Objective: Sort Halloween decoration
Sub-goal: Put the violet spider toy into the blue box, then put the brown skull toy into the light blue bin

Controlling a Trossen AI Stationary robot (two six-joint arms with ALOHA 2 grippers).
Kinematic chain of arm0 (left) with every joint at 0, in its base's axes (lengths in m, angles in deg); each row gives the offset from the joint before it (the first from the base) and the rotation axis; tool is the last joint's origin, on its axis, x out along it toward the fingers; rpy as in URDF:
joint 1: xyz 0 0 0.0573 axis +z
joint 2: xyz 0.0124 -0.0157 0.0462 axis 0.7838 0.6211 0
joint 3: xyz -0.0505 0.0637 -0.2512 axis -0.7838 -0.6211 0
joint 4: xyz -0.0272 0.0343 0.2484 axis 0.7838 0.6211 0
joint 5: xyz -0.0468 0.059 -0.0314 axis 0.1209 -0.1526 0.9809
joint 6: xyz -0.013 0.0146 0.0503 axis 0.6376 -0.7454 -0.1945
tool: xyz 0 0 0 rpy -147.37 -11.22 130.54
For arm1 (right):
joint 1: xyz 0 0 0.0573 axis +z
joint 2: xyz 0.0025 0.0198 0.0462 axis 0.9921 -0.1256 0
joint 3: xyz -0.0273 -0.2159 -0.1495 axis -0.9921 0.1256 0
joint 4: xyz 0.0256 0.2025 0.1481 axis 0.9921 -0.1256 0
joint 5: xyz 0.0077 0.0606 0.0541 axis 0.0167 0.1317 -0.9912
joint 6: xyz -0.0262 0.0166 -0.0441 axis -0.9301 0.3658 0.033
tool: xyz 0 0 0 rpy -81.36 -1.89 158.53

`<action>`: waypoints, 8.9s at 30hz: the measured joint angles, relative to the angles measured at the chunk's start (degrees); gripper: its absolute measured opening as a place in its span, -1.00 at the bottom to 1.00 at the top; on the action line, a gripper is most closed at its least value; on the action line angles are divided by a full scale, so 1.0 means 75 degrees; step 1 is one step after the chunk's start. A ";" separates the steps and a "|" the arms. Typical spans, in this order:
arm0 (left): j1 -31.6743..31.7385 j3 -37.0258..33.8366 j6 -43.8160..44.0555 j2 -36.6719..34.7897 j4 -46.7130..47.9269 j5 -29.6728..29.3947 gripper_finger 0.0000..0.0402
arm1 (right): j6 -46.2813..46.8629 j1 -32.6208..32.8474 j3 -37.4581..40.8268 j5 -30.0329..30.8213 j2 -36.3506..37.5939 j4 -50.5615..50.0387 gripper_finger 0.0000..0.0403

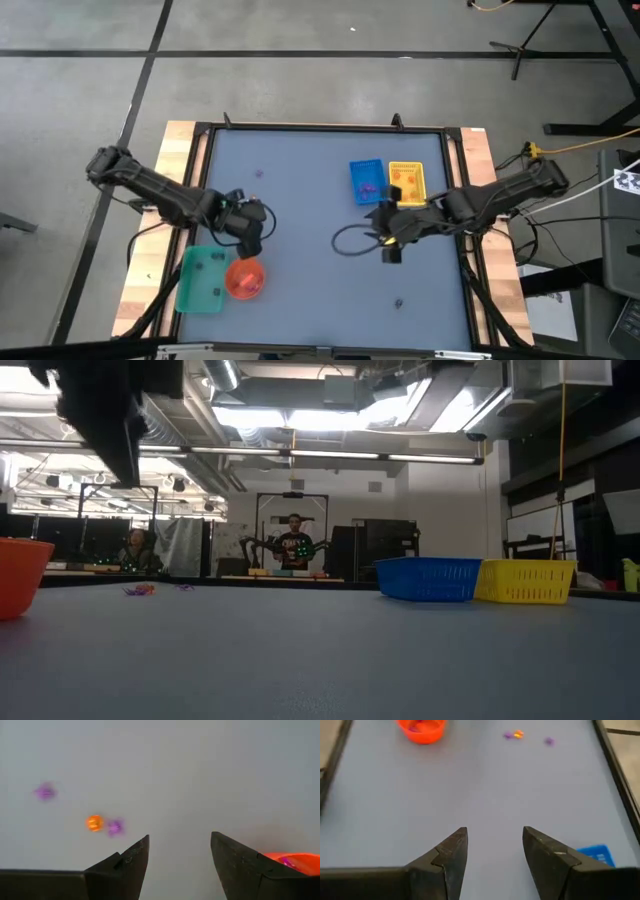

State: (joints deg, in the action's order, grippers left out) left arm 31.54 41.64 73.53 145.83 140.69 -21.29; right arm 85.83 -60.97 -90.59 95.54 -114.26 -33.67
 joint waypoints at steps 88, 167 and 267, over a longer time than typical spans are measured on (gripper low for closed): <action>0.3247 -0.4554 -0.0614 -0.0823 -0.4678 0.0540 -0.70 | 0.0233 -0.0019 0.3911 -0.0147 0.1755 0.3704 -0.06; 0.3549 0.1869 -0.4146 0.6622 -1.3343 0.1234 -1.00 | 0.0250 -0.0010 0.3905 -0.1031 0.1752 0.3669 -0.06; 0.3773 0.1886 -0.4052 0.6626 -1.2838 0.0968 -0.38 | 0.3782 0.4790 0.3911 0.0400 -0.1757 0.3412 -0.06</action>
State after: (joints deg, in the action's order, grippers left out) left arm 59.83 55.79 43.13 195.52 44.40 -14.03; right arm 114.20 -25.05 -61.25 98.54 -127.44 -8.08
